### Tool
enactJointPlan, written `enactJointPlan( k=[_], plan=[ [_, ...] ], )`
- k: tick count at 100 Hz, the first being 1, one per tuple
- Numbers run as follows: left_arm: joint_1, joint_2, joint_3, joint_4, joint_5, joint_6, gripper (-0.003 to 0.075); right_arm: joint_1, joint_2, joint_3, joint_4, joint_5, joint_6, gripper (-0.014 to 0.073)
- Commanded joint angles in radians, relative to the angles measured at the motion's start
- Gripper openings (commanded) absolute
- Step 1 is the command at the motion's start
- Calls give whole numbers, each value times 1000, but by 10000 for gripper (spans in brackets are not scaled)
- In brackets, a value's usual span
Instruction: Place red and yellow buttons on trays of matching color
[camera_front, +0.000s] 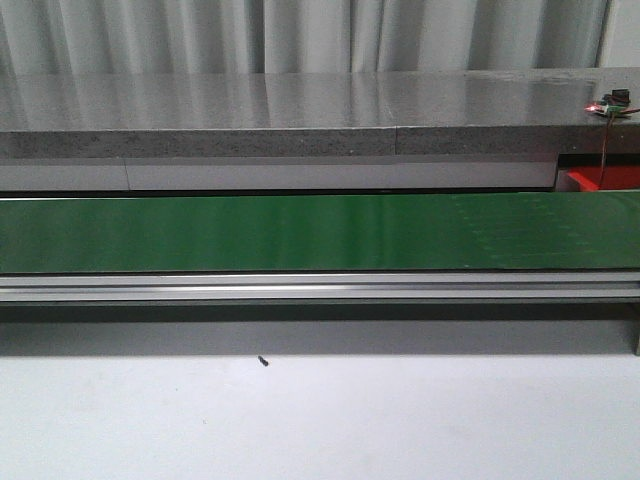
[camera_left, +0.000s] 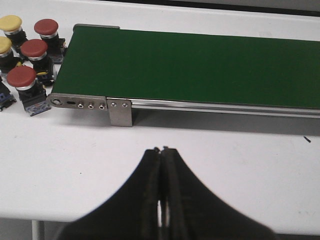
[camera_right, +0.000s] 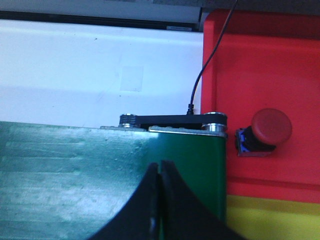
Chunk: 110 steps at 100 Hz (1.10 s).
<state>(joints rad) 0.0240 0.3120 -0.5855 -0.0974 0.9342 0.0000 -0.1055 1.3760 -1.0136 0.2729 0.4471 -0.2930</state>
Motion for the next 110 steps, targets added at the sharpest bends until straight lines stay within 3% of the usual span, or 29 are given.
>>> enactJointPlan(
  k=[1,34,65,110],
  plan=[
    [-9,11,-22,-13,-63,0,-20,1,-106,32,4,-90,-10,-118],
    [-9,11,-22,-13,-63,0,-20,3,-330,211,4,-143,-10,-118],
    [-9,11,-22,-11,-94,0,-20,82,-523,395,4,-258,-10,-118],
    [-9,11,-22,-11,-97,0,-20,82,-772,568,4,-233,-10,-118]
  ],
)
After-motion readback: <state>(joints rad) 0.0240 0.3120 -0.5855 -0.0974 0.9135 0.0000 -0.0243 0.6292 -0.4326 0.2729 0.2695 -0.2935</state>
